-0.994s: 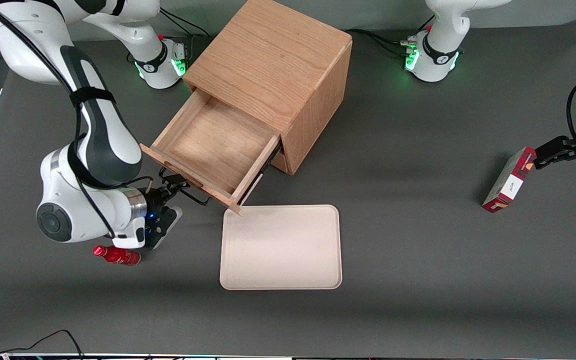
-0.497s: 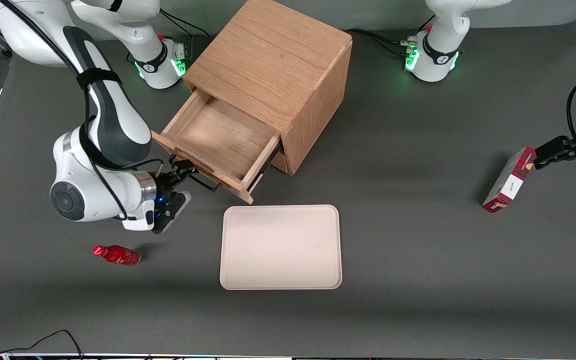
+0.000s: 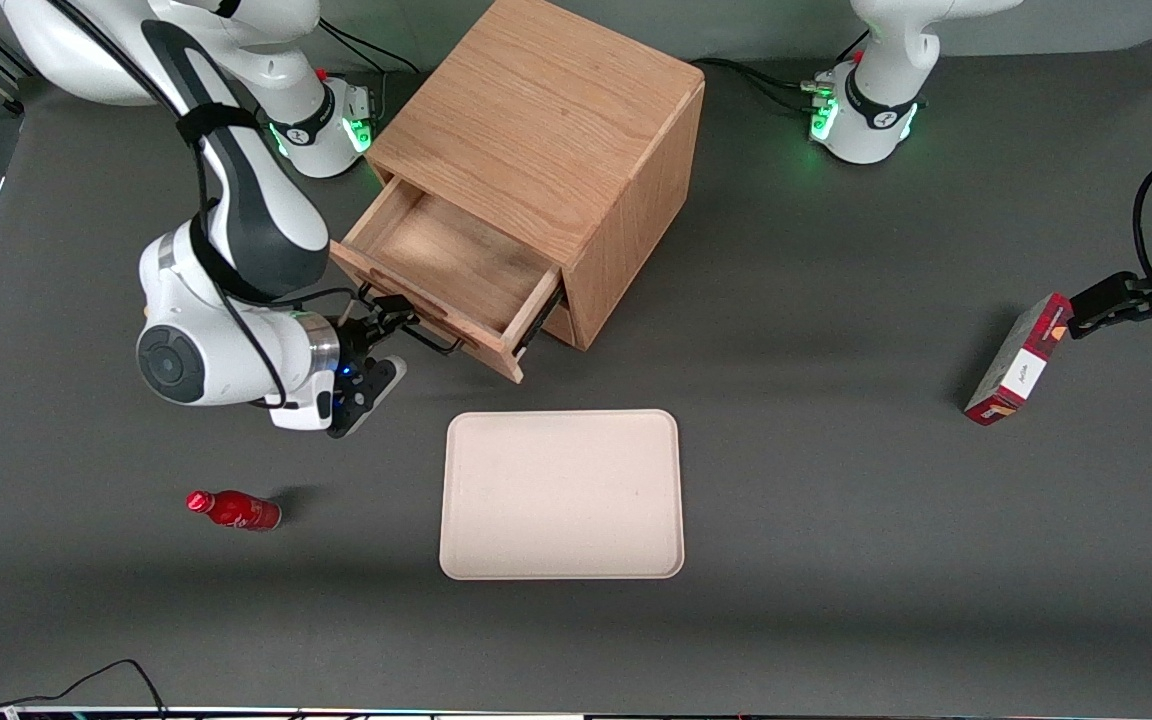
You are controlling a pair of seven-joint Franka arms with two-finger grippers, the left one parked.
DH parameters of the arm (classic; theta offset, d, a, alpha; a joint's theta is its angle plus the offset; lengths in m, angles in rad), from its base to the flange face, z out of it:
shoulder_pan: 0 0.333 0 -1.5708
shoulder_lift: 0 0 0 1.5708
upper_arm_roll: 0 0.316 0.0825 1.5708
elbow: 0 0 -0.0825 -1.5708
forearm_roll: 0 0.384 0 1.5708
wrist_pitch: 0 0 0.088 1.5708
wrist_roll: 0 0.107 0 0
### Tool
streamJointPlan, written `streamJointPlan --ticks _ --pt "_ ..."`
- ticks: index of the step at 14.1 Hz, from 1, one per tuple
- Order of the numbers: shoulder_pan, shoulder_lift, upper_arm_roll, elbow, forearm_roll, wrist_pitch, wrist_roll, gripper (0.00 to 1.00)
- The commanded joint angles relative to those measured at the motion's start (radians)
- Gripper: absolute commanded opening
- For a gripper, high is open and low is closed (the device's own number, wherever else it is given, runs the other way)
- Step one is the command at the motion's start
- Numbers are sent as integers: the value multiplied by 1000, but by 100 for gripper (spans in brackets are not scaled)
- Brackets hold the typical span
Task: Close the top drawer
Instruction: 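Push the drawer front with the right gripper into the cabinet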
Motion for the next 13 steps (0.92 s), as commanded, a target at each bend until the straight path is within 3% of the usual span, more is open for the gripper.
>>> streamJointPlan --ticks 1,6,13 --pt "-6 -68 45 -85 32 38 75 100" --pt "-8 -146 71 -171 60 49 110 100" --pt "-8 -261 91 -321 153 103 110 100"
